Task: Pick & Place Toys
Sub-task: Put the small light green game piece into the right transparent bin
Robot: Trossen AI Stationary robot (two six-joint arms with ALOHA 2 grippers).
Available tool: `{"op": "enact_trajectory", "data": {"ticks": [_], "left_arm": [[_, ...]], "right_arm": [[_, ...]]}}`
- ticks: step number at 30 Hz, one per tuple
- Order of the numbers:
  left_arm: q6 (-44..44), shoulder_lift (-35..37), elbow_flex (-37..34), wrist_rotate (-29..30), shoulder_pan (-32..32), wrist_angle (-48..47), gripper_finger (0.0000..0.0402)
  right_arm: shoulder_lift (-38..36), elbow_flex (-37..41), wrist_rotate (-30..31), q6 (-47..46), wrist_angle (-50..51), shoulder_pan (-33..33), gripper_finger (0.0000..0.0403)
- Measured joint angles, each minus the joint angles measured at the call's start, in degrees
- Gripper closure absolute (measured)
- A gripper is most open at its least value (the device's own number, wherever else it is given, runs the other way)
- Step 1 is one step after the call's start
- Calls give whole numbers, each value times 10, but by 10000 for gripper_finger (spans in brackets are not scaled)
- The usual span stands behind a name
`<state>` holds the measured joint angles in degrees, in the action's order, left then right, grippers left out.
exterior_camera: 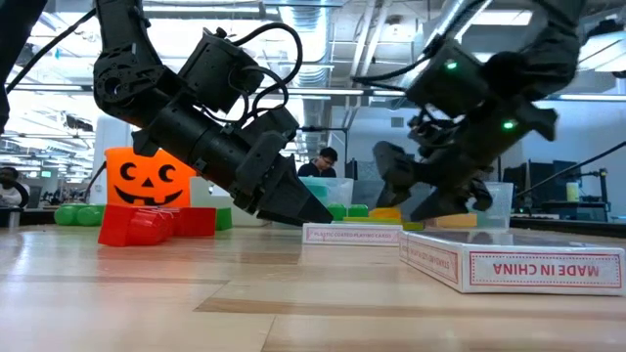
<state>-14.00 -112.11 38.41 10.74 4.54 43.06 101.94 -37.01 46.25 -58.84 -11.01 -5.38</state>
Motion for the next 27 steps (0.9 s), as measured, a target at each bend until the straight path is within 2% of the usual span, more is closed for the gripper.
{"op": "enact_trajectory", "data": {"ticks": [7, 11, 21, 27], "left_arm": [[0, 0, 0, 0, 0, -2, 128], [0, 1, 1, 0, 0, -5, 128], [0, 1, 1, 1, 0, -5, 128], [0, 1, 1, 1, 0, -6, 128]], "right_arm": [[16, -80, -1, 40, 103, 5, 97], [16, -124, 38, 42, 172, -10, 97], [16, -153, 51, -105, 346, -11, 97], [16, -153, 53, -122, 345, 2, 97]]}}
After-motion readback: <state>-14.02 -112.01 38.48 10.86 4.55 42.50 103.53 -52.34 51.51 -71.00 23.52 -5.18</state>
